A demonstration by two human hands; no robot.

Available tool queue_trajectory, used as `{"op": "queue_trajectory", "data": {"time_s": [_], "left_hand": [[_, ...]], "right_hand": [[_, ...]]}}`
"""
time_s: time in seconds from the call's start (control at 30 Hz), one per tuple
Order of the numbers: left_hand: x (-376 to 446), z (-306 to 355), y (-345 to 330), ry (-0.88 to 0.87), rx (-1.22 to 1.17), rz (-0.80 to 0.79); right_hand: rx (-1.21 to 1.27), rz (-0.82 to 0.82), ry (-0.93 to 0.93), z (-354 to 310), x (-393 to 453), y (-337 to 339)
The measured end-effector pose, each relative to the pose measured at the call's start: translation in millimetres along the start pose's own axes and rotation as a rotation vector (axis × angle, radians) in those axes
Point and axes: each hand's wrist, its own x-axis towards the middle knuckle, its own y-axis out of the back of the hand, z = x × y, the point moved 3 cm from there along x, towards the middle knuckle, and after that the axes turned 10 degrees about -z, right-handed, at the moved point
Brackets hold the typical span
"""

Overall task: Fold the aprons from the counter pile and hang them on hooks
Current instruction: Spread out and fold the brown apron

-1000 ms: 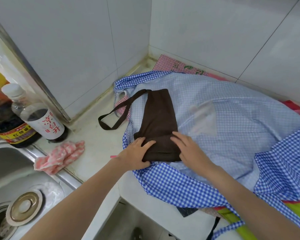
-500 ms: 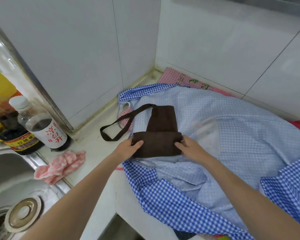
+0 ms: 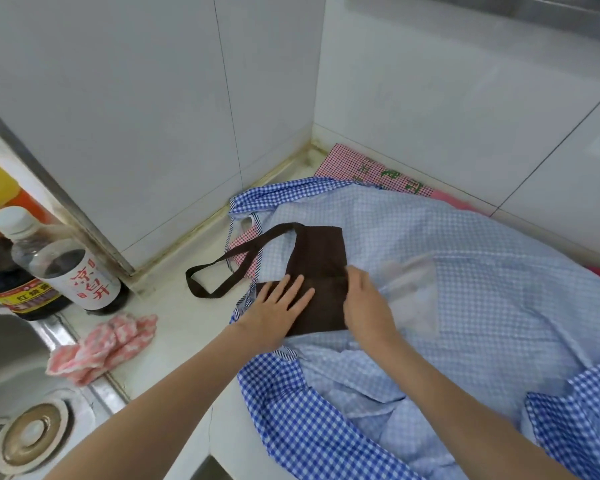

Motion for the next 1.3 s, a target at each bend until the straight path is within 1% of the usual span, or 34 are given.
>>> {"op": "queue_trajectory", "data": {"time_s": [0.03, 0.07, 0.1, 0.13, 0.17, 0.2, 0.27, 0.33, 0.4, 0.5, 0.57, 0.63, 0.73, 0.87, 0.93, 0.97, 1.0, 1.03, 1.07, 1.1, 1.13, 1.2, 1.23, 1.3], "left_hand": [[3.3, -0.3, -0.3, 0.015, -0.023, -0.100], [4.4, -0.3, 0.7, 0.016, -0.026, -0.133], [4.4, 0.5, 1.7, 0.011, -0.023, -0.138], [5.0, 0.4, 1.0, -0.006, -0.037, -0.133], [4.6, -1.2, 2.3, -0.014, -0.052, -0.125], [5.2, -4.5, 2.4, -0.020, -0.073, -0.119], [7.6, -11.5, 5.6, -0.065, -0.181, -0.100], [9.1, -22.6, 15.4, -0.079, -0.415, -0.080], [7.0, -38.6, 28.8, -0.063, -0.591, -0.059], [3.3, -57.1, 53.1, -0.045, -0.687, 0.028], [4.2, -61.7, 61.4, -0.014, -0.739, 0.066], [11.6, -57.7, 58.6, -0.007, -0.746, 0.020], [30.5, -50.6, 40.8, 0.039, -0.678, -0.085], [39.7, -49.0, 35.9, 0.105, -0.452, -0.114], [36.4, -47.8, 43.6, 0.098, -0.313, -0.029], [34.3, -48.4, 49.2, 0.081, -0.303, 0.070], [32.8, -50.4, 54.9, 0.068, -0.357, 0.203], [31.6, -52.4, 61.9, 0.058, -0.460, 0.332], [31.8, -54.6, 68.8, 0.049, -0.577, 0.404], [33.9, -56.2, 75.5, 0.025, -0.690, 0.383], [37.6, -56.6, 78.4, 0.002, -0.799, 0.247], [43.5, -49.4, 79.0, -0.090, -0.935, -0.188], [43.6, -46.0, 76.3, -0.144, -0.969, -0.361], [40.0, -36.7, 78.2, -0.236, -1.030, -0.588]], "right_hand": [[-0.054, 0.000, 0.133, -3.4, -5.7, -0.1], [-0.212, -0.017, 0.282, -3.8, -10.4, -6.3], [-0.307, -0.125, 0.358, -3.7, -14.7, -11.9], [-0.370, -0.192, 0.394, -1.0, -14.6, -17.0], [-0.378, -0.307, 0.354, 2.9, -12.2, -22.4], [-0.369, -0.368, 0.323, 5.0, -7.3, -25.4], [-0.296, -0.362, 0.295, 5.7, 4.3, -25.8], [-0.116, -0.366, 0.281, 6.2, 16.3, -18.2], [0.082, -0.429, 0.254, 10.9, 28.3, -4.2], [0.340, -0.507, 0.213, 19.0, 42.5, 31.3], [0.469, -0.508, 0.163, 25.9, 50.8, 40.6], [0.474, -0.486, 0.055, 32.5, 53.4, 34.5], [0.412, -0.478, -0.136, 38.9, 56.3, 14.8], [0.577, -0.510, -0.251, 36.2, 63.1, 4.0], [0.736, -0.480, -0.308, 33.1, 63.2, 1.5], [0.838, -0.470, -0.325, 28.9, 61.2, 1.7], [0.929, -0.474, -0.324, 25.0, 58.4, 3.7], [0.981, -0.486, -0.295, 20.1, 55.9, 9.2], [0.978, -0.511, -0.244, 15.6, 52.3, 17.6], [0.947, -0.543, -0.172, 10.8, 48.2, 29.6], [0.874, -0.585, -0.084, 5.2, 45.4, 42.4], [0.694, -0.637, 0.079, -2.6, 37.0, 72.1], [0.600, -0.662, 0.151, -7.6, 33.4, 85.6], [0.404, -0.728, 0.265, -15.9, 23.9, 112.5]]}}
